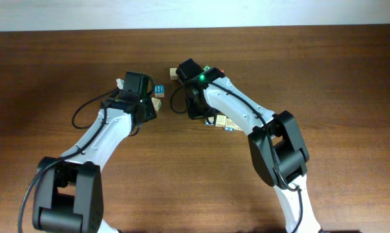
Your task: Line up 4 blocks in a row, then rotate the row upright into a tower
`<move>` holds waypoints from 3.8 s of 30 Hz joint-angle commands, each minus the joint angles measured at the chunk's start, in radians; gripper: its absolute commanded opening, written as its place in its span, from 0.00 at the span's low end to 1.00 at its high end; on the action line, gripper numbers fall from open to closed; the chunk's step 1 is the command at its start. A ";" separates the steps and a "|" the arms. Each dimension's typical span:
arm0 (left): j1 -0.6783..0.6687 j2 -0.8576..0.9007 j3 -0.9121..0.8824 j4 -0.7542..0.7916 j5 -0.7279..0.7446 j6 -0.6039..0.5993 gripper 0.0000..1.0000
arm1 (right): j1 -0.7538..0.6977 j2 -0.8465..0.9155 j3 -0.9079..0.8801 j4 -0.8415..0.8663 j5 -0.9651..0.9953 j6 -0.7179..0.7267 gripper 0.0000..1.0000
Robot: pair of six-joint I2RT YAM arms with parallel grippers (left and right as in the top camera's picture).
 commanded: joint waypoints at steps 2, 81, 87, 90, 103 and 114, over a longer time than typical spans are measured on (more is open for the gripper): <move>0.001 0.008 0.017 -0.003 -0.011 -0.012 0.06 | -0.005 -0.005 -0.008 -0.023 0.035 0.038 0.07; -0.073 0.008 0.017 -0.043 0.056 0.071 0.05 | -0.162 -0.344 -0.356 0.154 -0.259 0.040 0.10; -0.053 0.008 0.017 -0.047 0.011 0.071 0.05 | -0.018 -0.316 -0.392 0.144 -0.150 0.203 0.04; -0.051 0.008 0.017 -0.047 0.011 0.071 0.05 | 0.023 -0.268 -0.393 0.175 -0.140 0.222 0.04; -0.052 0.008 0.017 -0.046 0.012 0.071 0.06 | 0.030 -0.205 -0.393 0.231 -0.087 0.191 0.04; -0.052 0.008 0.017 -0.046 0.011 0.071 0.06 | 0.030 -0.205 -0.393 0.256 -0.062 0.183 0.04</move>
